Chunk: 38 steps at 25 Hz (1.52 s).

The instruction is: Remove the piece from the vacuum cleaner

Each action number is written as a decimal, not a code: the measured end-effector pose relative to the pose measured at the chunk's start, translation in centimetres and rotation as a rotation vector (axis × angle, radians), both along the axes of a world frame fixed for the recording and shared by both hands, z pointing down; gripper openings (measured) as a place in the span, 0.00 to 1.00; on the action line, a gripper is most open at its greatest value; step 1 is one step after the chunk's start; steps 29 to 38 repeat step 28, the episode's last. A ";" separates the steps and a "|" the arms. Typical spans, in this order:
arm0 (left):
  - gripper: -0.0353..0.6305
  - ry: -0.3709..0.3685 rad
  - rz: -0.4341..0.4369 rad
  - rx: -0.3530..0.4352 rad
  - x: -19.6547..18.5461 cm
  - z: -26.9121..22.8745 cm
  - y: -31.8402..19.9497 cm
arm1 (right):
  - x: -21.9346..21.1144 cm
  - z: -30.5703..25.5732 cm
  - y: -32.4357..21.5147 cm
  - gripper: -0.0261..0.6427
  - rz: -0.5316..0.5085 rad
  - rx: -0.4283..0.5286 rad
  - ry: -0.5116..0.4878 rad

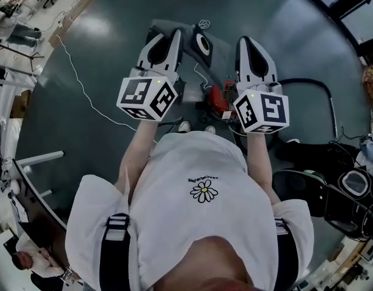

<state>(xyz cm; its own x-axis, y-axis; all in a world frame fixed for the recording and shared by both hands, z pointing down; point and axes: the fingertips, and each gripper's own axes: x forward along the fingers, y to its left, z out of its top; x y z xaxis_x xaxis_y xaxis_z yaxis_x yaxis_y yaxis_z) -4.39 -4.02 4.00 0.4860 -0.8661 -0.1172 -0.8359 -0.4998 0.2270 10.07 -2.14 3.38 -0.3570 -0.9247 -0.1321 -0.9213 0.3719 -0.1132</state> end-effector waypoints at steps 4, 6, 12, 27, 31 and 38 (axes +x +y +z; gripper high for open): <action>0.08 -0.005 -0.009 0.060 0.3 -2.1 0.2 | 0.5 -1.3 0.6 0.05 0.044 0.051 0.081; 0.08 -0.017 -0.010 0.068 0.7 -2.3 -0.3 | 0.9 -1.1 0.1 0.05 0.051 0.044 0.084; 0.08 -0.053 -0.029 0.093 1.0 -3.0 -1.6 | 1.2 -0.8 -1.3 0.05 0.049 0.034 0.087; 0.08 -0.069 -0.032 0.106 0.4 -2.5 -2.2 | 0.3 0.4 -1.9 0.05 0.034 0.040 0.104; 0.08 -0.070 -0.030 0.104 0.4 -2.4 -2.2 | 0.3 0.5 -1.9 0.05 0.034 0.039 0.106; 0.08 -0.070 -0.030 0.104 0.4 -2.4 -2.2 | 0.3 0.5 -1.9 0.05 0.034 0.039 0.106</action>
